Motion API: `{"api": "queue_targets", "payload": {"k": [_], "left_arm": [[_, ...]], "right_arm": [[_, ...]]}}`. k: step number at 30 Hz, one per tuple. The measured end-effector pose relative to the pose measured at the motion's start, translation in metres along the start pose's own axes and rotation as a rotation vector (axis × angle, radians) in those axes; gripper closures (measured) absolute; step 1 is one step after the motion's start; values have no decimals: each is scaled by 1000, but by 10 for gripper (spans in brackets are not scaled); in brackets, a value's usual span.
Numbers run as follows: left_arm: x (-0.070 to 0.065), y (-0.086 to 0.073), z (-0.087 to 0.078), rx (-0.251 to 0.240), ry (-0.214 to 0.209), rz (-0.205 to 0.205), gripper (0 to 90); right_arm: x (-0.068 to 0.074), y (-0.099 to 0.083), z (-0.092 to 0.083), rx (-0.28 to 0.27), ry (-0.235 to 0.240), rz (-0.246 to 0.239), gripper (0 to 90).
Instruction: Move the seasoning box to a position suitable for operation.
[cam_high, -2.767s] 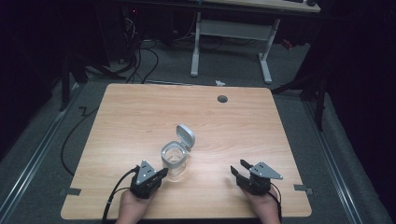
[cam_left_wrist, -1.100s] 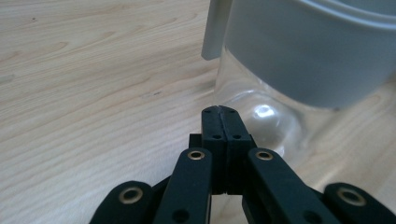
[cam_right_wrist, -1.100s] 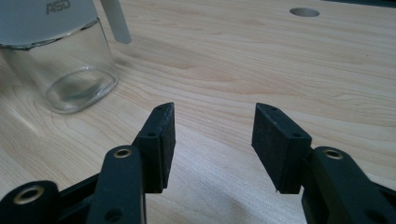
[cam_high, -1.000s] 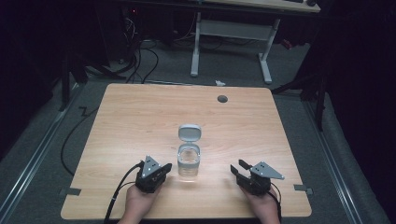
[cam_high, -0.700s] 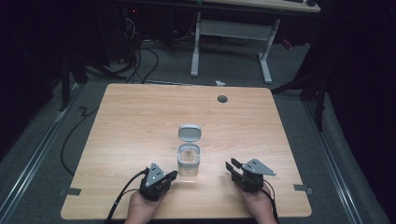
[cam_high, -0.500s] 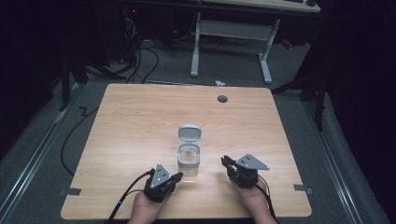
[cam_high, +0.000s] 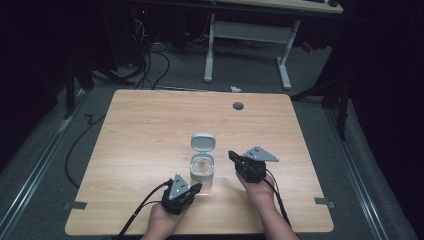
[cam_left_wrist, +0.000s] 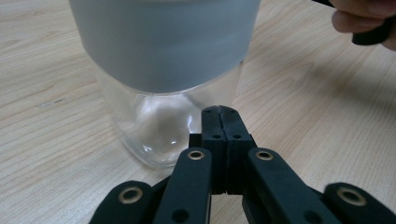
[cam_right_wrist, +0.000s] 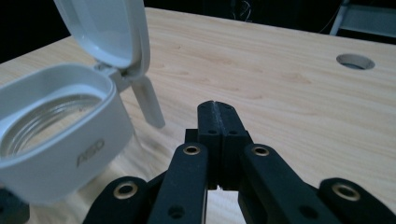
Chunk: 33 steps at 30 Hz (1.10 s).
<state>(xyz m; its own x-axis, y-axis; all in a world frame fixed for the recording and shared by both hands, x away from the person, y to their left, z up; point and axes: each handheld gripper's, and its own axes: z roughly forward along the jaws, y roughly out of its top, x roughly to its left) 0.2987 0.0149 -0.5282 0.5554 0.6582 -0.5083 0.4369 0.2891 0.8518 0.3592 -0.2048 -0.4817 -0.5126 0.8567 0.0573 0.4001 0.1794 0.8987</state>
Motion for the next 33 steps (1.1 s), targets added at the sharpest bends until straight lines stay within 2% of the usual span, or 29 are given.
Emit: {"api": "queue_targets", "payload": {"k": [10,24,33], "left_arm": [[0,-4,3,-8,-4,12,900],[1,-4,3,5,-5,1,900],[1,-4,3,6,-9,-2,900]], "right_arm": [[7,26,18,-32,16,-13,900],[16,58,39,-76,33,-16,900],[20,58,41,-79,48,-22,900]]}}
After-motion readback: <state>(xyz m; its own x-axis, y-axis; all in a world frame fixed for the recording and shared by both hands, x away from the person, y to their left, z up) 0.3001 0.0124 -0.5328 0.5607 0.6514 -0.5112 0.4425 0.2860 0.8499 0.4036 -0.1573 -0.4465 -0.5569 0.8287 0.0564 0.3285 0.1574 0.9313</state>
